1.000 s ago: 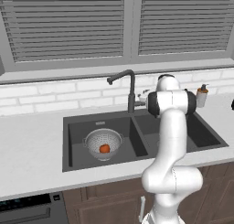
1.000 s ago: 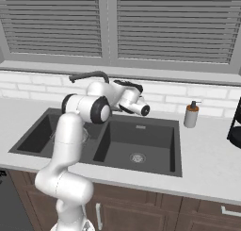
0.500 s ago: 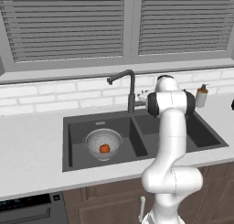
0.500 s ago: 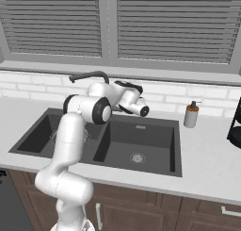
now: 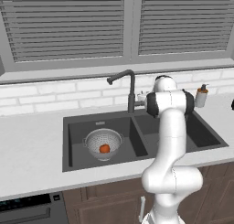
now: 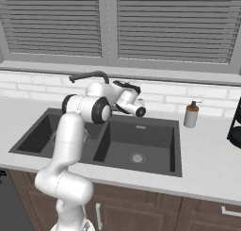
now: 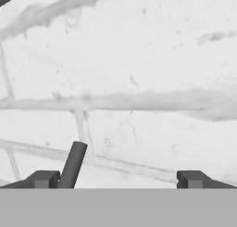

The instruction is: Put the colander in the sink, put the orange, orange in the colander, and turn on the sink faucet and pour water over the colander.

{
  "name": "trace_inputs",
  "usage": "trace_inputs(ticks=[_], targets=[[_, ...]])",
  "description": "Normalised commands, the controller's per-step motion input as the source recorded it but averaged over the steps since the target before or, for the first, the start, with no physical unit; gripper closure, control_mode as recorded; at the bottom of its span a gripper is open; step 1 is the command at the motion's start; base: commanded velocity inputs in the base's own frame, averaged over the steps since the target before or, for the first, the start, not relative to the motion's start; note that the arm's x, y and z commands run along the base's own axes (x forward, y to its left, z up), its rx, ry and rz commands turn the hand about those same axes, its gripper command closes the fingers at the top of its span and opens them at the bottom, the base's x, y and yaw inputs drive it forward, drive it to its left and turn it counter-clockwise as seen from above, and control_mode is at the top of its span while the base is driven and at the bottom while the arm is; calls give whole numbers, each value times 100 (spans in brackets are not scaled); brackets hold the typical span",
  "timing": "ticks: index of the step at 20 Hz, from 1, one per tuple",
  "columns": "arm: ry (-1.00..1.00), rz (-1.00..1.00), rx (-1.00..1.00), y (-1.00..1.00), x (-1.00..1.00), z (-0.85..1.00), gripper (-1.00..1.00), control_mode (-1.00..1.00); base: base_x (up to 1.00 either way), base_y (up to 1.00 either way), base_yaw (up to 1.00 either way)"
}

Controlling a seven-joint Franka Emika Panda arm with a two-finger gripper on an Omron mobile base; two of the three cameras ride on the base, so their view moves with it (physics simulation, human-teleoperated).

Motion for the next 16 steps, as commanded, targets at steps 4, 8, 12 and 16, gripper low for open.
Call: trace_inputs(ticks=[4,8,12,16], targets=[[4,-12,1,0,20,-2,100,-100,0,0,0],[4,-11,0,-6,24,-6,100,-100,0,0,0],[5,-7,0,-32,20,-8,100,-100,0,0,0],[4,-3,0,-42,20,-12,100,-100,0,0,0]])
